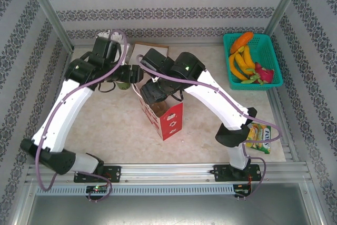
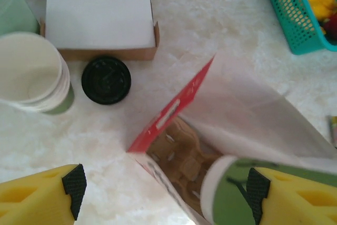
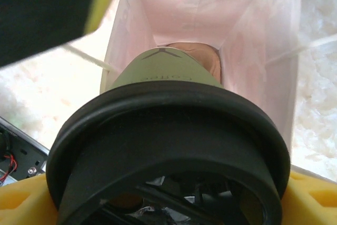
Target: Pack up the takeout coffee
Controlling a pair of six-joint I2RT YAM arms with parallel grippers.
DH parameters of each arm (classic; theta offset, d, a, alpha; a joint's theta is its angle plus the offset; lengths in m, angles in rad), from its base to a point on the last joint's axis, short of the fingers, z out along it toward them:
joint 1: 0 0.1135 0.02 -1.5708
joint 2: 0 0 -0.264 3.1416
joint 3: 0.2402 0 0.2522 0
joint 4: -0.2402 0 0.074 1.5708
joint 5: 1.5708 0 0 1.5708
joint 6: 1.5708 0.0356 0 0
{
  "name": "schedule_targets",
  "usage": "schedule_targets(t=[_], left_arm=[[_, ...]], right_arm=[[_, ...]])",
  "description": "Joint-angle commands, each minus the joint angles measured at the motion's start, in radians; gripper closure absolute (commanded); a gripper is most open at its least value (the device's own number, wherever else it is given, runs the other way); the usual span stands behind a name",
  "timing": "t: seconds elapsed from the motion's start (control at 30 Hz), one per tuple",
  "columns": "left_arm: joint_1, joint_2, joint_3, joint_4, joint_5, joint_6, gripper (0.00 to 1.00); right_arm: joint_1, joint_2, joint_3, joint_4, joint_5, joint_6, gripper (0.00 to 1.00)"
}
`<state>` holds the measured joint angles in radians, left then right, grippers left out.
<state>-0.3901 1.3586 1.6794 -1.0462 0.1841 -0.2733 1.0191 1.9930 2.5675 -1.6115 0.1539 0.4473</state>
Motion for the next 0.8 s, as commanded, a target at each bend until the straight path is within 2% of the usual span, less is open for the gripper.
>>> schedule_targets(t=[0.0,0.1,0.17,0.3,0.4,0.5,0.77], left_arm=[[0.005,-0.078,-0.085,0.080,0.122,-0.149,0.18],[0.007,-0.122,-0.177,0.142,0.254,-0.185,0.24],[0.006,-0.131,-0.199,0.120,0.248,-0.179,0.34],[0.006,-0.155,-0.225,0.084,0.234,-0.157,0.60],[0.006,-0.174,-0.249,0.081,0.238,-0.150,0.70],[0.006,-0.177,-0.258,0.085,0.249,-0.146,0.75],[0.006,-0.185,-0.258,0.054,0.253,-0.109,0.78]], right_arm=[[0.007,0.014,0.020,-0.198,0.028,0.014,0.45],[0.007,0.022,0.019,-0.191,0.028,0.003,0.45],[0.003,0.021,0.011,-0.182,0.027,-0.001,0.45],[-0.010,0.008,-0.015,-0.154,0.007,-0.005,0.45],[-0.014,0.013,-0.036,-0.148,0.009,-0.003,0.45],[-0.014,0.033,-0.046,-0.143,0.000,-0.004,0.45],[-0.031,0.056,-0.069,-0.162,0.005,-0.027,0.44]])
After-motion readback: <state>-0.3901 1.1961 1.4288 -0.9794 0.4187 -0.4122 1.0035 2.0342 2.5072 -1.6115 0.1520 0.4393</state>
